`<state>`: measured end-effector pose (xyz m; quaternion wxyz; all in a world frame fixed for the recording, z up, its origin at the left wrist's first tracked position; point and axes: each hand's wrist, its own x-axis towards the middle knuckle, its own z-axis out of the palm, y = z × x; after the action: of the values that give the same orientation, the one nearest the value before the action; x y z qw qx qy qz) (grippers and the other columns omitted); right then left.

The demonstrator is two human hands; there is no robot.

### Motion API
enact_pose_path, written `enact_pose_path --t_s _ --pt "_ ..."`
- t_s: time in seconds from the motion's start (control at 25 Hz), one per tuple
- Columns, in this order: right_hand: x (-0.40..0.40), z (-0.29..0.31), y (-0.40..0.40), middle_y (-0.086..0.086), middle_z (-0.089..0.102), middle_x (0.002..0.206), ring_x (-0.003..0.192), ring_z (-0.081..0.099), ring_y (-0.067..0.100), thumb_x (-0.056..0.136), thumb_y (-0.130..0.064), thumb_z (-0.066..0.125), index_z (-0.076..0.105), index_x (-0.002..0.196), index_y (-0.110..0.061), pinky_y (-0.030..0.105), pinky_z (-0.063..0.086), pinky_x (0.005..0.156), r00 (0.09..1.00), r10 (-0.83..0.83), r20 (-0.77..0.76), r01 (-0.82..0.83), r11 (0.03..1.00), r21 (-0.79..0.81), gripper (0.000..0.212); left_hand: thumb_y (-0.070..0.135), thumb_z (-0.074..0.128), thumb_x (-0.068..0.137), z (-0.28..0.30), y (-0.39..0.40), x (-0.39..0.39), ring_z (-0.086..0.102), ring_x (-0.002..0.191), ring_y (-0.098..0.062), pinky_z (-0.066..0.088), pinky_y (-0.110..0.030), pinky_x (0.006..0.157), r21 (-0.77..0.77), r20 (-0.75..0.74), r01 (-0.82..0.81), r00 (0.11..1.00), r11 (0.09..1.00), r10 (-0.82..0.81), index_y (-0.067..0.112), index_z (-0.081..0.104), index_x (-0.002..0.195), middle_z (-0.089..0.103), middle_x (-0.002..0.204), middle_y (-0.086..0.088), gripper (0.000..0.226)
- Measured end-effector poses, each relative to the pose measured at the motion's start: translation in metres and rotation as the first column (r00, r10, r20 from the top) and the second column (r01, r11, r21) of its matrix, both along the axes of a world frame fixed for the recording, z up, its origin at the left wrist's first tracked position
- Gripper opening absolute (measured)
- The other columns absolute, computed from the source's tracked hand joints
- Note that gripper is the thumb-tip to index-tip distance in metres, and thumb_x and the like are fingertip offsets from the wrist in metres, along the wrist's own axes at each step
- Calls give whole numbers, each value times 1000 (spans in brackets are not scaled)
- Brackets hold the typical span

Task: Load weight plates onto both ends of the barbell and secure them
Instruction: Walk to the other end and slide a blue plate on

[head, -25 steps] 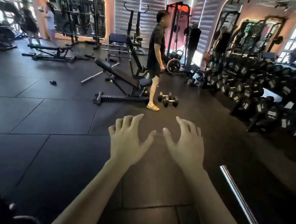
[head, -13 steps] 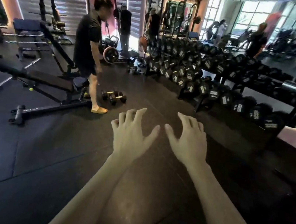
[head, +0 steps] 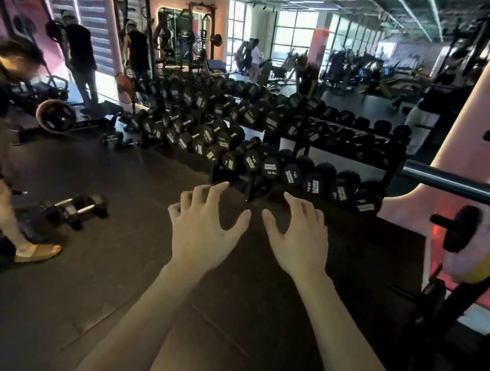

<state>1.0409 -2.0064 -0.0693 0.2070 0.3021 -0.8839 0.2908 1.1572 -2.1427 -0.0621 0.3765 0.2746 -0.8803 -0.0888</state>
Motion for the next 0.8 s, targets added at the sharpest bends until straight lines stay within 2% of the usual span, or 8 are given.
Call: enact_pose_path --t_s 0.28,0.44,0.6,0.8 --pt "-132 -16 -101 -1 48 142 130 42 22 92 -61 45 42 144 -25 40 41 99 986 -164 27 163 986 27 63 77 33 84 -22 -124 -167 43 126 -27 35 -50 100 42 55 209 976 977 -211 31 43 141 51 137 -1 74" --pt "-199 -2 -157 -2 46 144 133 40 21 92 -61 45 41 144 -25 40 39 102 960 -277 48 276 961 23 63 77 33 84 -9 -195 -258 42 126 -25 35 -49 100 55 31 310 950 949 -312 33 43 141 51 137 1 73" --pt "-267 2 -185 -4 51 140 130 44 20 92 -60 47 43 142 -27 41 42 101 917 -397 32 397 918 -11 60 76 36 86 -4 -232 -351 43 123 -24 36 -48 98 48 6 423 906 905 -424 31 45 140 52 135 1 70" --pt "-371 -3 -192 -2 57 129 121 48 20 93 -58 48 47 138 -24 44 47 97 875 -483 26 484 874 -37 57 74 37 86 -12 -238 -473 42 125 -25 34 -48 100 38 36 560 827 828 -561 31 43 141 50 136 0 71"
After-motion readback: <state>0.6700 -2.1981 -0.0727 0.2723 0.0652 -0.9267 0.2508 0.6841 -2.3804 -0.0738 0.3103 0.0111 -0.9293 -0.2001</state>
